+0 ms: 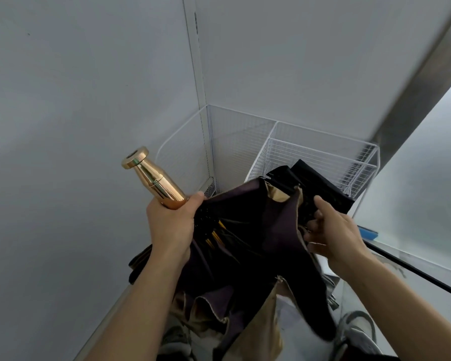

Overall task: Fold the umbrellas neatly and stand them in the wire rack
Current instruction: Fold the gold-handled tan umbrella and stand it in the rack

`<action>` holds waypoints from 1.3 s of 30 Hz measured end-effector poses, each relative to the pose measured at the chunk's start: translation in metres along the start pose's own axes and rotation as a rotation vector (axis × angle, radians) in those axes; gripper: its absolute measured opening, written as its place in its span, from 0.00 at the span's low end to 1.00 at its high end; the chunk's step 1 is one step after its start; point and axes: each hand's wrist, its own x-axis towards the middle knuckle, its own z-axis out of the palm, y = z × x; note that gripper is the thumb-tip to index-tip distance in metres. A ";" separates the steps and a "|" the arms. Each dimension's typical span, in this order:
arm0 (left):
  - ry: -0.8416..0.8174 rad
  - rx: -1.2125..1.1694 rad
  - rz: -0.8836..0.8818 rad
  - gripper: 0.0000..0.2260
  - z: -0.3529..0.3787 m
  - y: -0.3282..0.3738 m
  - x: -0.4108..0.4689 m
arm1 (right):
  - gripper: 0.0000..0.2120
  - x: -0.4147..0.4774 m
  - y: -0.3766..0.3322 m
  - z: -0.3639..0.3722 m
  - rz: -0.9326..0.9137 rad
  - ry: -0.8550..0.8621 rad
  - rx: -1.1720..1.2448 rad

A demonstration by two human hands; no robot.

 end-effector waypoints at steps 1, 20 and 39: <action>0.007 -0.006 0.005 0.15 0.000 0.000 0.000 | 0.17 -0.003 0.001 0.002 0.020 -0.023 0.011; -0.280 -0.125 -0.017 0.11 0.019 0.011 -0.033 | 0.13 -0.018 0.040 0.039 -0.144 -0.420 -0.442; 0.009 0.181 0.073 0.06 0.004 -0.007 0.002 | 0.14 0.010 0.033 0.007 -0.447 -0.070 -0.842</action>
